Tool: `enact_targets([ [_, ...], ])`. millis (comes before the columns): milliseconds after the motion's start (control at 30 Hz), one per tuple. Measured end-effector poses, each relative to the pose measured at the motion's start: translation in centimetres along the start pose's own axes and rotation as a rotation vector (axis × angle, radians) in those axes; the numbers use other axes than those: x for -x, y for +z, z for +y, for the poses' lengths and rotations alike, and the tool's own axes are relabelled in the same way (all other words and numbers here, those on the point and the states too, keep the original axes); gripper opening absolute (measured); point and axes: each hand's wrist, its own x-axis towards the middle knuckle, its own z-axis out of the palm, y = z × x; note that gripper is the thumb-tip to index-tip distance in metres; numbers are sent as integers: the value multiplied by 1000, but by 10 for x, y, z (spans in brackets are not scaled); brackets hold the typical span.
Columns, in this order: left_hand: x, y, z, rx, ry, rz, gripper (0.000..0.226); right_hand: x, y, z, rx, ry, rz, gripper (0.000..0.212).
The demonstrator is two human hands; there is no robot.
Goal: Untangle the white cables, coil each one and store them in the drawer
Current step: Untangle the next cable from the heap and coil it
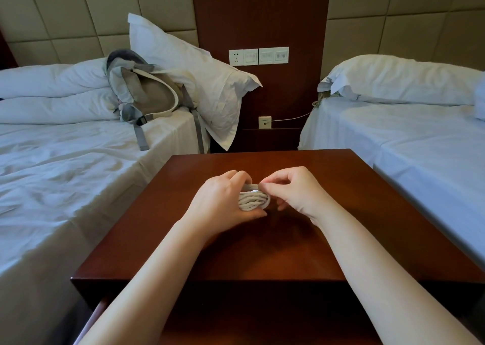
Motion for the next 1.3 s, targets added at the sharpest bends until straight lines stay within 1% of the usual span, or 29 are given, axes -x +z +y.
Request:
enact_targets([
  [100, 0, -3, 0, 83, -6, -38, 69, -2, -2, -1, 99, -46, -48, 17],
  [167, 1, -5, 1, 189, -18, -40, 75, -2, -4, 1, 172, -65, -45, 15],
  [200, 0, -5, 0, 259, -22, -25, 75, -1, -4, 3, 223, -74, -32, 14],
  [233, 0, -5, -2, 330, -29, 1, 69, -1, -4, 4, 266, -81, -20, 14],
  [267, 0, -5, -3, 387, -56, 40, 59, -1, -3, 6, 292, -86, -14, 14],
  [333, -1, -4, -6, 395, -209, 106, 41, 0, -2, 7, 327, -100, -4, 14],
  [367, -3, -4, -7, 339, -335, 77, 39, 0, -2, 7, 345, -109, 5, 14],
  [400, -4, -4, -7, 291, -467, -11, 42, 0, -2, 8, 355, -115, 11, 14],
  [433, -5, -3, -7, 279, -574, -132, 48, 0, -2, 8, 358, -116, 14, 14],
  [467, -6, -2, -6, 310, -627, -240, 53, 0, -1, 8, 358, -115, 15, 14],
  [500, -7, 0, -4, 362, -640, -304, 54, 1, -1, 8, 355, -118, 14, 13],
  [533, -8, 2, -2, 411, -640, -322, 52, 2, 0, 8, 347, -128, 13, 13],
  [567, -8, 3, 1, 448, -633, -307, 49, 3, 1, 9, 337, -143, 11, 12],
  [633, -7, 6, 5, 567, -661, -218, 41, 6, 4, 8, 329, -186, 6, 10],
  [700, -5, 7, 8, 791, -726, -134, 31, 7, 7, 8, 349, -272, 24, 8],
  [767, -2, 2, 10, 975, -753, -113, 35, 8, 9, 7, 355, -364, 60, 6],
  [800, -1, -1, 10, 1061, -748, -103, 36, 8, 9, 6, 345, -404, 73, 6],
  [867, 1, -10, 12, 1223, -686, -102, 29, 8, 8, 5, 299, -480, 93, 8],
  [933, 2, -14, 13, 1307, -605, -121, 31, 7, 6, 4, 242, -520, 104, 10],
  [1000, 4, -12, 10, 1257, -556, -70, 40, 8, 6, 4, 218, -535, 107, 10],
  [1067, 4, -9, 10, 1147, -557, 10, 44, 8, 7, 6, 239, -543, 136, 10],
  [1100, 4, -6, 10, 1086, -557, 47, 41, 7, 7, 6, 275, -553, 173, 9],
  [1200, 1, -2, 11, 885, -520, 107, 20, 5, 5, 5, 462, -585, 308, 5],
  [1233, 0, -1, 11, 830, -513, 115, 17, 5, 4, 4, 502, -580, 321, 4],
  [1300, 0, -1, 10, 764, -504, 142, 15, 7, 4, 0, 474, -506, 256, 4],
])
